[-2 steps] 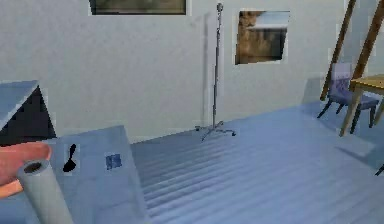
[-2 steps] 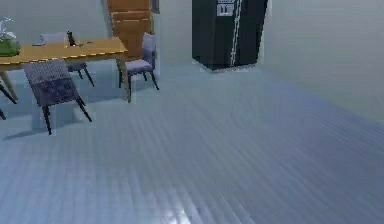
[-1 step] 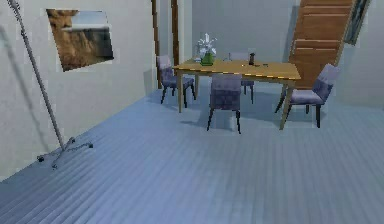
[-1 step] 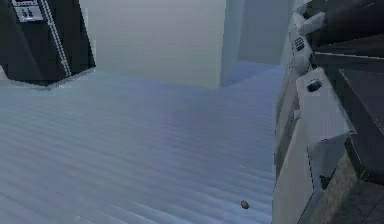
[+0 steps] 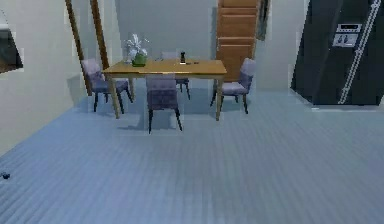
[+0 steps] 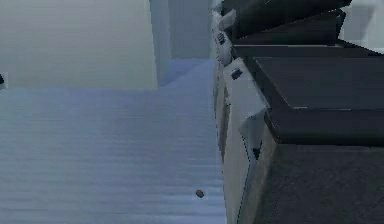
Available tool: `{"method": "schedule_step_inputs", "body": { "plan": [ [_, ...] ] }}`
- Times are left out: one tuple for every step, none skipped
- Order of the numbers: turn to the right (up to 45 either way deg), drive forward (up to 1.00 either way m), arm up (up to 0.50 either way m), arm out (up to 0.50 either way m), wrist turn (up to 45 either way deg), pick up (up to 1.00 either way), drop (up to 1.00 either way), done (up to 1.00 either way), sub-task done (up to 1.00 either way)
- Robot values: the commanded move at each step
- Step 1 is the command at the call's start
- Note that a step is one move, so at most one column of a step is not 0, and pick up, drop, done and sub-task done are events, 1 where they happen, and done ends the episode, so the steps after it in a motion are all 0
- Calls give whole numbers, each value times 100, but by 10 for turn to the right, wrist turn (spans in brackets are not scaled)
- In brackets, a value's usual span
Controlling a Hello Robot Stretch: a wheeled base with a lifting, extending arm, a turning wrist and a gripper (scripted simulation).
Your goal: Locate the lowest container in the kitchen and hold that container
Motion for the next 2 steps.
{"method": "schedule_step_inputs", "body": {
  "plan": [
    [0, 45, 0, 0, 0, 0, 0, 0, 0],
    [-450, 0, 0, 0, 0, 0, 0, 0, 0]
  ]
}}
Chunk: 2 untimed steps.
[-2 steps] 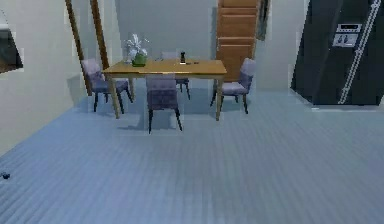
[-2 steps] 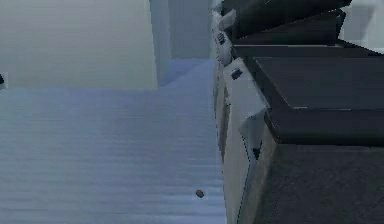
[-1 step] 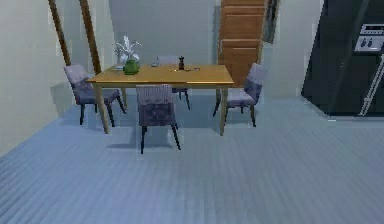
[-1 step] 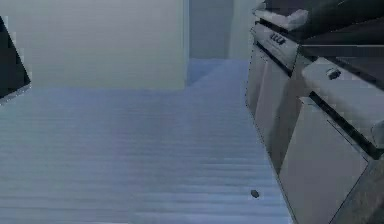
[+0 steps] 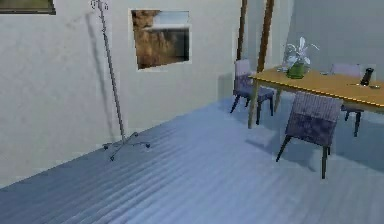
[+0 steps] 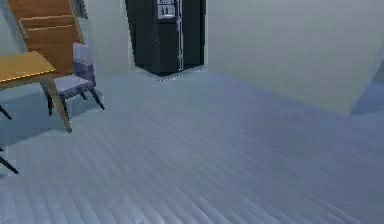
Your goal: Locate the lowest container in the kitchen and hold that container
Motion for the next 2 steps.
{"method": "schedule_step_inputs", "body": {
  "plan": [
    [-420, 0, 0, 0, 0, 0, 0, 0, 0],
    [0, 100, 0, 0, 0, 0, 0, 0, 0]
  ]
}}
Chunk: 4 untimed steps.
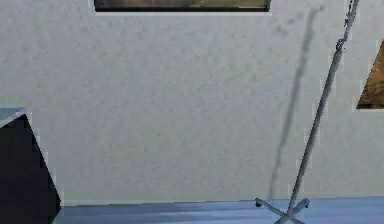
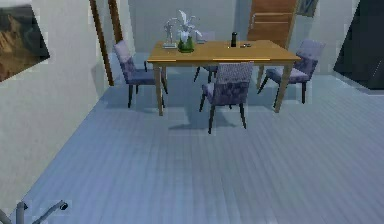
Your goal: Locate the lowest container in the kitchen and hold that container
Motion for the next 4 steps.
{"method": "schedule_step_inputs", "body": {
  "plan": [
    [-60, 0, 0, 0, 0, 0, 0, 0, 0],
    [0, 45, 0, 0, 0, 0, 0, 0, 0],
    [-450, 0, 0, 0, 0, 0, 0, 0, 0],
    [-270, 0, 0, 0, 0, 0, 0, 0, 0]
  ]
}}
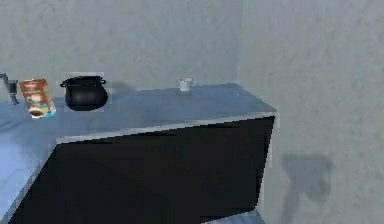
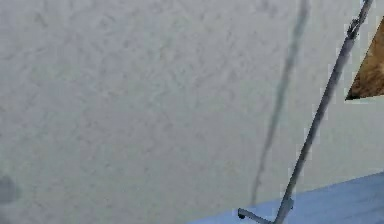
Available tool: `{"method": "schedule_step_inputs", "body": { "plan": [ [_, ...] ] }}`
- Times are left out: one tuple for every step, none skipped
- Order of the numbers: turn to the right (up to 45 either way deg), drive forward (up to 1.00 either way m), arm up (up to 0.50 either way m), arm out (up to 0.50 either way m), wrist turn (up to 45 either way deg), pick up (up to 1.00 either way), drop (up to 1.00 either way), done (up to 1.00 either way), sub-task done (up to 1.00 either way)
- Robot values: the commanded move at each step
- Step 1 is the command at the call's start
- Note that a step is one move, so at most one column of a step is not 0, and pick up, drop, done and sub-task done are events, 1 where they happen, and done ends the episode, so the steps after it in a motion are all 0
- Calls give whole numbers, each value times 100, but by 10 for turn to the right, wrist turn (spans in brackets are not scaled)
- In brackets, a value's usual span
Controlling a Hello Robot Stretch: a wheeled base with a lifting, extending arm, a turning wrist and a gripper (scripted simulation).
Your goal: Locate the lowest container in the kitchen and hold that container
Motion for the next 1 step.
{"method": "schedule_step_inputs", "body": {
  "plan": [
    [0, 45, 0, 0, 0, 0, 0, 0, 0]
  ]
}}
